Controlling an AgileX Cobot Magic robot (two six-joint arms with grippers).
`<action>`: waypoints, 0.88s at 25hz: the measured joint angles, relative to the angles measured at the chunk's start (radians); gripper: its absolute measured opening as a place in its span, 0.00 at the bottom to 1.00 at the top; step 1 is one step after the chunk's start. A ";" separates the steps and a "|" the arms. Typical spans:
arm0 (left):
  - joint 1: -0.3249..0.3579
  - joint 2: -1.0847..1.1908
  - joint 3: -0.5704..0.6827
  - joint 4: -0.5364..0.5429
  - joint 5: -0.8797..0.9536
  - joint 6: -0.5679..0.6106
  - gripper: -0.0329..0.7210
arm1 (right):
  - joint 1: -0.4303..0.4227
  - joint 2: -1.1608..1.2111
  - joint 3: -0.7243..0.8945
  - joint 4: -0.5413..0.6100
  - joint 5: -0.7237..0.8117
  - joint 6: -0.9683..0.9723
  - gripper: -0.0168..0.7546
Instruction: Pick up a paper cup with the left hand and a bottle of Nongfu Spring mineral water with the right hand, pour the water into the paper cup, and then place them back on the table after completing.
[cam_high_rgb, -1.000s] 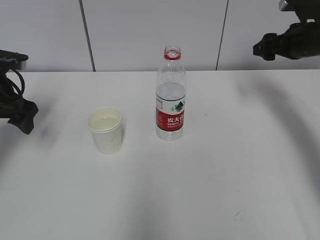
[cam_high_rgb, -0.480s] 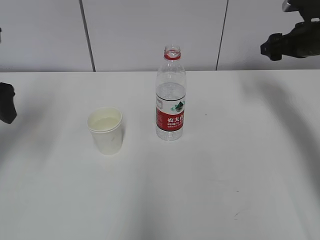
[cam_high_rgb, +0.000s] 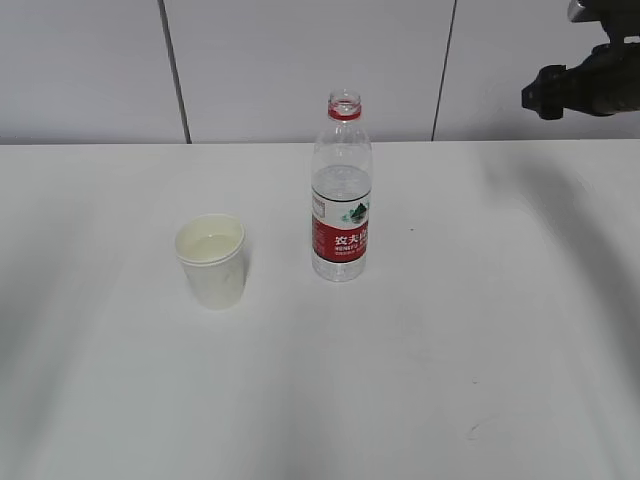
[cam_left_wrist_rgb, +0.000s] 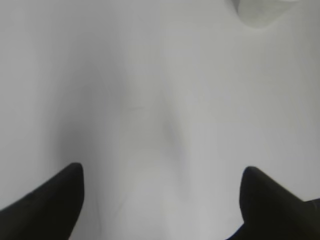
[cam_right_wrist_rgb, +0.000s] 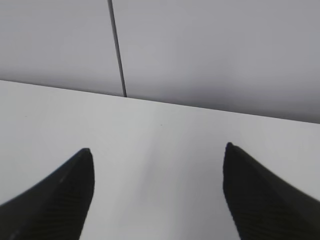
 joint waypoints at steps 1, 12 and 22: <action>0.000 -0.054 0.028 -0.018 0.000 0.000 0.81 | 0.000 0.000 0.000 0.000 0.000 0.002 0.79; 0.000 -0.449 0.164 -0.073 0.022 0.000 0.79 | 0.000 0.000 0.000 0.000 -0.002 0.006 0.79; 0.000 -0.650 0.164 -0.089 0.100 0.000 0.74 | 0.000 0.000 0.000 0.000 -0.021 0.007 0.79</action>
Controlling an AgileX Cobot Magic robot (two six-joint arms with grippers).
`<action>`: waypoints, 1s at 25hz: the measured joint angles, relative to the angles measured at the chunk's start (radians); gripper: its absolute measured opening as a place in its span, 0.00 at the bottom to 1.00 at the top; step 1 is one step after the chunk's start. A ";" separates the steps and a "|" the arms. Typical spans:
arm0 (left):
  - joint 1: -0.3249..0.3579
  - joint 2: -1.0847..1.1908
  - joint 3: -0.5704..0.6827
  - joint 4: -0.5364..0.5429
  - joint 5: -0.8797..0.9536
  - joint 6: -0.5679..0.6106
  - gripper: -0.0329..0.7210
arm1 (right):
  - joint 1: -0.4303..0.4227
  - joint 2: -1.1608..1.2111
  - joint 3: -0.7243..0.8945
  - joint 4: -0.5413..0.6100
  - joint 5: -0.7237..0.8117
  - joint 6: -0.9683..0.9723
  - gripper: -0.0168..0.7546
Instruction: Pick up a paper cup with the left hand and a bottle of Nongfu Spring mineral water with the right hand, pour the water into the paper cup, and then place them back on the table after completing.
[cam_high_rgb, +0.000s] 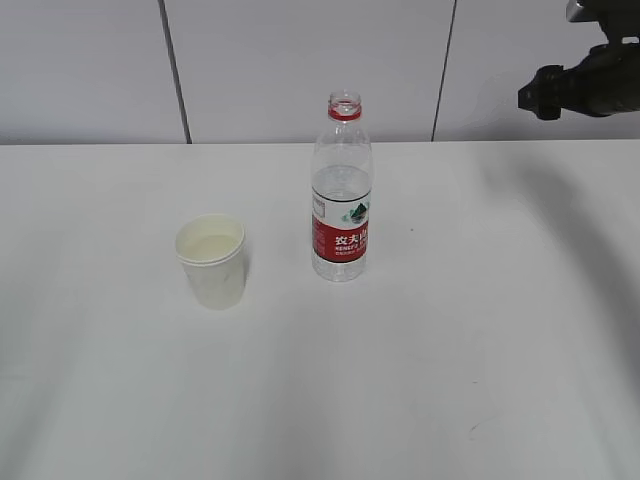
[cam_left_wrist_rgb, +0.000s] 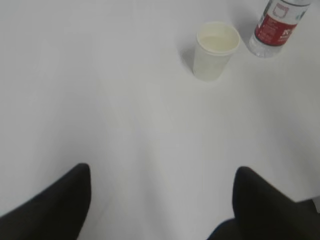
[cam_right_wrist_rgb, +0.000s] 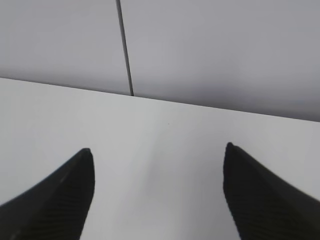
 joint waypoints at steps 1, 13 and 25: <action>0.000 -0.012 0.001 0.010 0.040 0.000 0.73 | 0.000 0.000 0.000 0.000 0.000 0.000 0.79; 0.000 -0.092 0.022 0.079 0.077 0.000 0.70 | 0.000 0.000 0.000 0.000 -0.002 0.002 0.79; 0.000 -0.093 0.022 0.068 0.076 0.000 0.69 | 0.000 -0.014 0.000 0.000 -0.033 0.001 0.79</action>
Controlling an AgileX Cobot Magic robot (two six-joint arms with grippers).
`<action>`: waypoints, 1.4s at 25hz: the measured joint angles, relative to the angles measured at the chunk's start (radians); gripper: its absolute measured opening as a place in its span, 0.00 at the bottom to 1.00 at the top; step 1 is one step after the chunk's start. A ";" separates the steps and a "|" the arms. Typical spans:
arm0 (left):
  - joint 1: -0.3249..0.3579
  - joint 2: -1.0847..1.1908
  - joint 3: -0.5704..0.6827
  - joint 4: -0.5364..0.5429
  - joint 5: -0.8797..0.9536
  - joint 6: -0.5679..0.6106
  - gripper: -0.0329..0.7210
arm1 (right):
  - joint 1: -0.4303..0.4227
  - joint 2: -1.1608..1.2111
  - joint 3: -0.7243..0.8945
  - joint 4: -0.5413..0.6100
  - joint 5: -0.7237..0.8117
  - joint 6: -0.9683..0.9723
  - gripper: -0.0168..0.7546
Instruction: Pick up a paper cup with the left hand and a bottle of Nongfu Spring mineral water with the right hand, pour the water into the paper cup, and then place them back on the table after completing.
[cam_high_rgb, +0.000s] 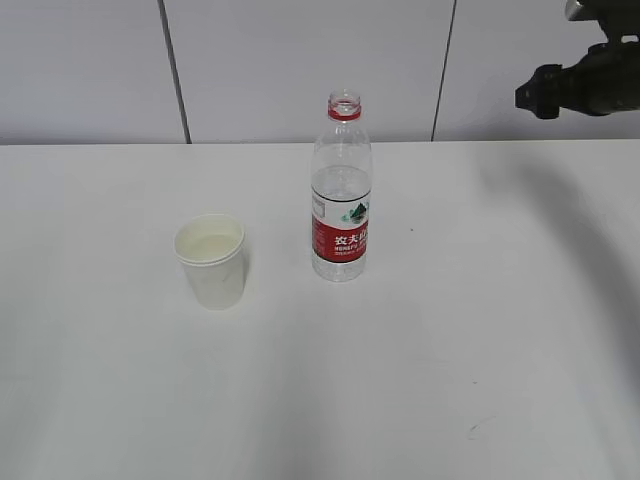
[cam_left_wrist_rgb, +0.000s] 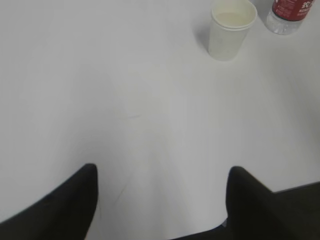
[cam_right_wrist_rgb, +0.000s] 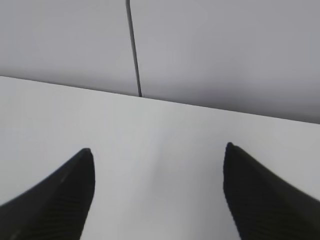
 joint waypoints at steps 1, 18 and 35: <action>0.000 0.000 0.000 0.000 0.000 0.000 0.69 | 0.000 -0.012 0.002 0.000 -0.014 0.000 0.79; 0.000 0.000 0.001 -0.001 0.000 0.000 0.69 | 0.000 -0.508 0.449 0.000 -0.029 0.010 0.79; 0.000 0.000 0.001 -0.001 0.000 0.000 0.69 | 0.002 -0.970 0.903 0.541 0.039 -0.492 0.79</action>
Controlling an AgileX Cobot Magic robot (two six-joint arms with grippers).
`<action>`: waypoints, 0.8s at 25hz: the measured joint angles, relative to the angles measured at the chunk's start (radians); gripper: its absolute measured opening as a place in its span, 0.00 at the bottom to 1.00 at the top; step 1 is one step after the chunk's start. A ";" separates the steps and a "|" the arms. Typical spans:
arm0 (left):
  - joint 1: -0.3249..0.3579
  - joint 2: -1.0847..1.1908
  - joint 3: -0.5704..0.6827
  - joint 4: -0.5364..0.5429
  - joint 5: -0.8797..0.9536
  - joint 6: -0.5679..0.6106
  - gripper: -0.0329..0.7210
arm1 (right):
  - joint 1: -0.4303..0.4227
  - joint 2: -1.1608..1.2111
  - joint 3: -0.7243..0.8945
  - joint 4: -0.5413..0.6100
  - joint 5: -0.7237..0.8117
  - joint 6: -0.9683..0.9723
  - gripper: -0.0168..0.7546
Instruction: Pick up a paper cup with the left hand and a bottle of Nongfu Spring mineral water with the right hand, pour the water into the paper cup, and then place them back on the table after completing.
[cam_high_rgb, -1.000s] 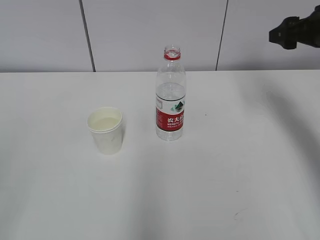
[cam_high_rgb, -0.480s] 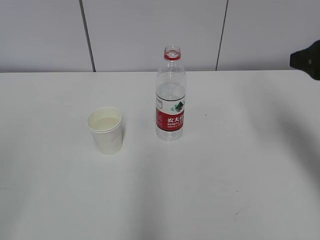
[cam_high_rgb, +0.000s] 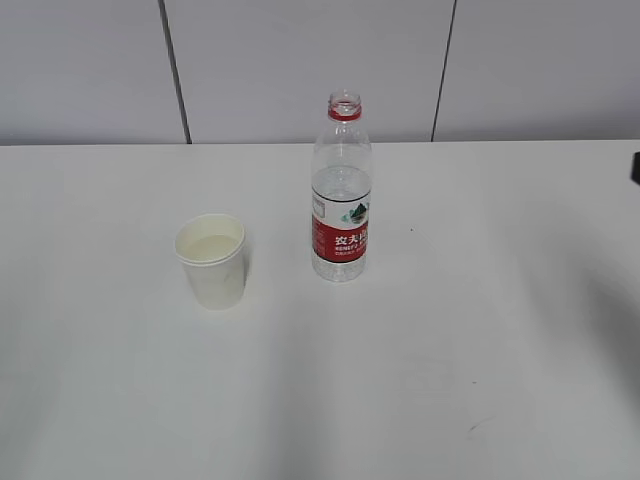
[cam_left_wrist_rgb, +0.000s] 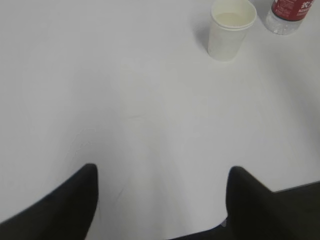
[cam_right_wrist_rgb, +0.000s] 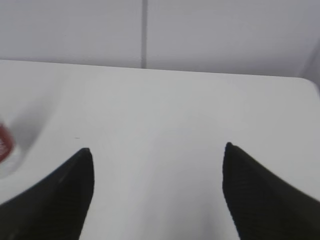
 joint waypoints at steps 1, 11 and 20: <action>0.000 0.000 0.000 -0.001 0.000 0.000 0.69 | 0.004 -0.028 0.019 0.090 0.071 -0.102 0.79; 0.000 0.000 0.000 -0.002 0.000 0.000 0.69 | 0.037 -0.263 0.039 0.918 0.745 -0.843 0.79; 0.000 0.000 0.000 -0.002 -0.001 0.000 0.69 | 0.037 -0.519 0.043 1.260 1.011 -1.168 0.79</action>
